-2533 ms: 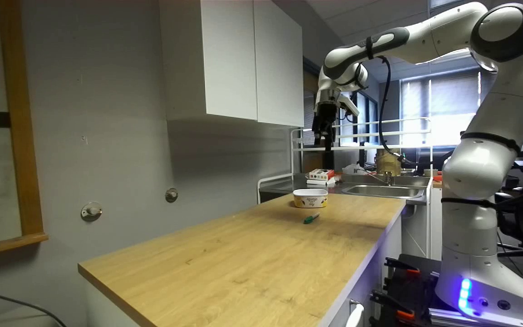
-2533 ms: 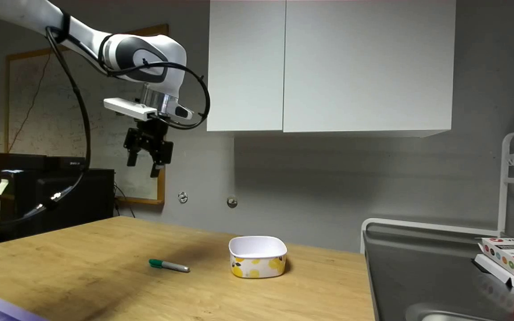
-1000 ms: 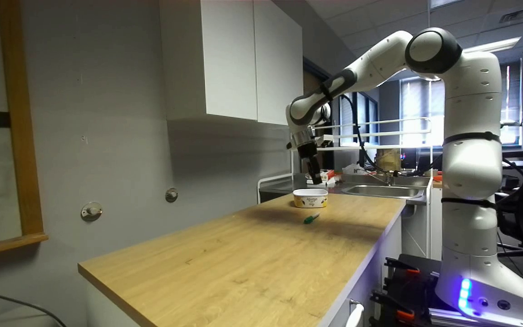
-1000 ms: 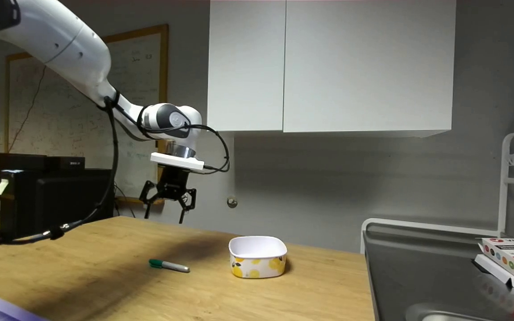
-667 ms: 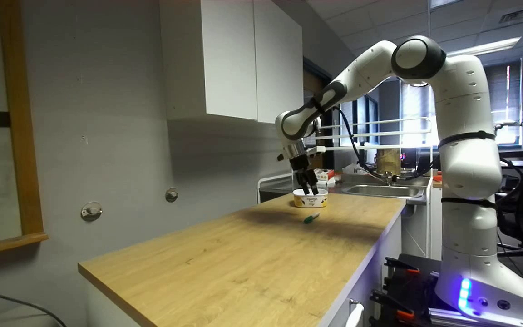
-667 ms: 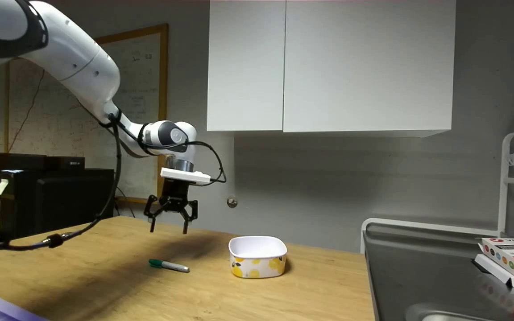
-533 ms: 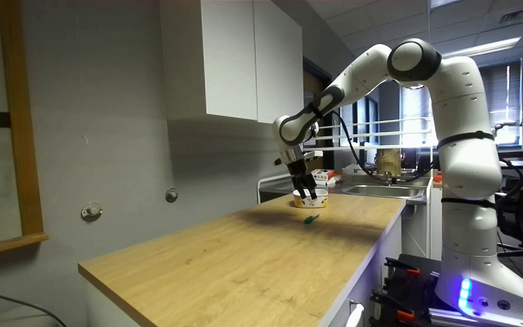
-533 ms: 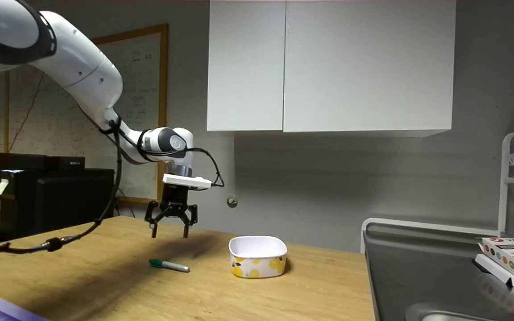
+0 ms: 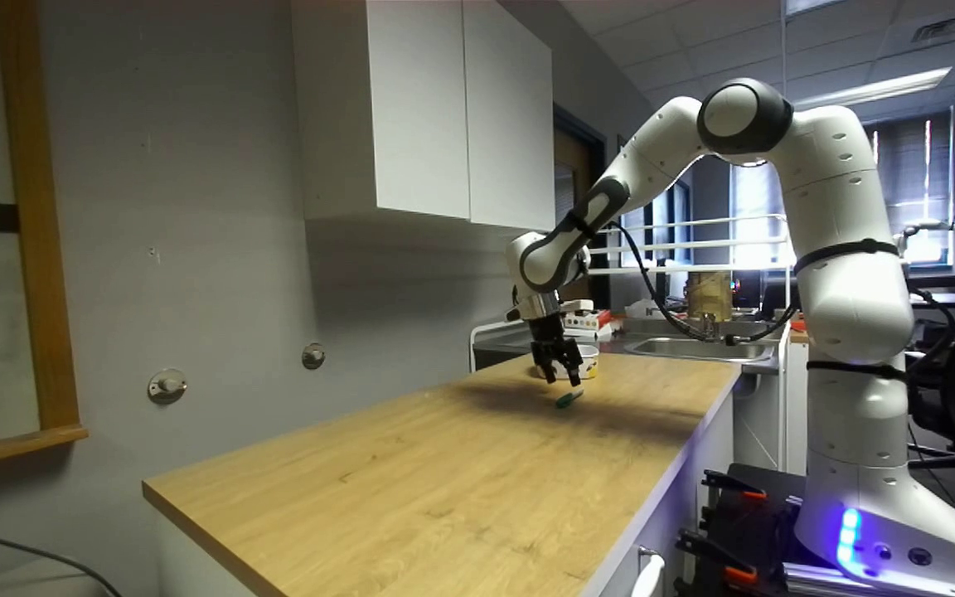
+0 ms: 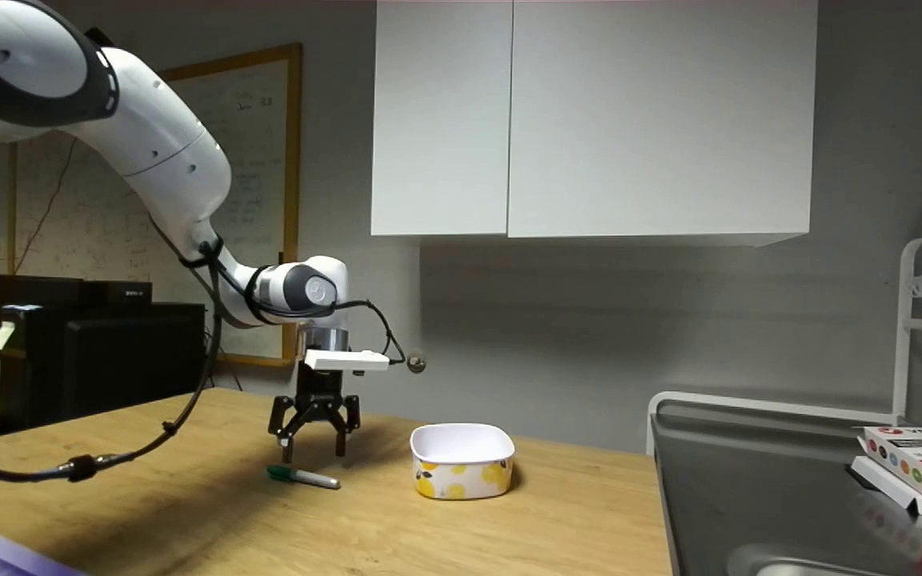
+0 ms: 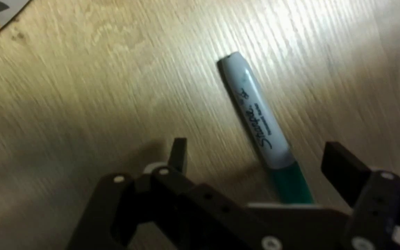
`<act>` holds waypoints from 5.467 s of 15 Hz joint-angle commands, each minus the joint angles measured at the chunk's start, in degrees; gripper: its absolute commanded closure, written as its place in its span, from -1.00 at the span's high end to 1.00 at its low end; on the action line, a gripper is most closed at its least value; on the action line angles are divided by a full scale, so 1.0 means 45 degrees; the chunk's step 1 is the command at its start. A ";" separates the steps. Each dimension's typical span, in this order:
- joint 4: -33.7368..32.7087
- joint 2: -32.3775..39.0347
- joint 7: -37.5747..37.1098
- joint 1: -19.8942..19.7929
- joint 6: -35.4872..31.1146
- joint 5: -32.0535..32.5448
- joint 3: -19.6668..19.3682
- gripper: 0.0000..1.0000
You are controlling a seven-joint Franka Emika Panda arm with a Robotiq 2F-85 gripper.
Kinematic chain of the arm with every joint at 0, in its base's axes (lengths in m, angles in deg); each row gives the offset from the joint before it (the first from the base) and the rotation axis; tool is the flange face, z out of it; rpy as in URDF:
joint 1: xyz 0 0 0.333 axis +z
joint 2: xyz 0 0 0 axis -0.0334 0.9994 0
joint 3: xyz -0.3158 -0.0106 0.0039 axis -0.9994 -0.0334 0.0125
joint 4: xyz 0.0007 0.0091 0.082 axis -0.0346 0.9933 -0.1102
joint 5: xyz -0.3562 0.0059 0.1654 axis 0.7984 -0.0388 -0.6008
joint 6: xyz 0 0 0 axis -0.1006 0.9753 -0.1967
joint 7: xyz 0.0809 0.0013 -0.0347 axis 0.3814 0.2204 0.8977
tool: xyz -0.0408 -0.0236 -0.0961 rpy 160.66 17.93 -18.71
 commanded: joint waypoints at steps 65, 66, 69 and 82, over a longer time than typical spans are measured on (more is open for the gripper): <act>-0.9198 0.4485 -1.4334 -0.2724 0.5684 -0.3933 -0.1423 -0.82; -0.9237 0.4559 -1.4337 -0.2784 0.5683 -0.3970 -0.1429 -0.82; -0.9255 0.4672 -1.4312 -0.2929 0.5710 -0.4112 -0.1422 -0.82; -0.9231 0.4913 -1.4125 -0.3352 0.5921 -0.4477 -0.1430 0.16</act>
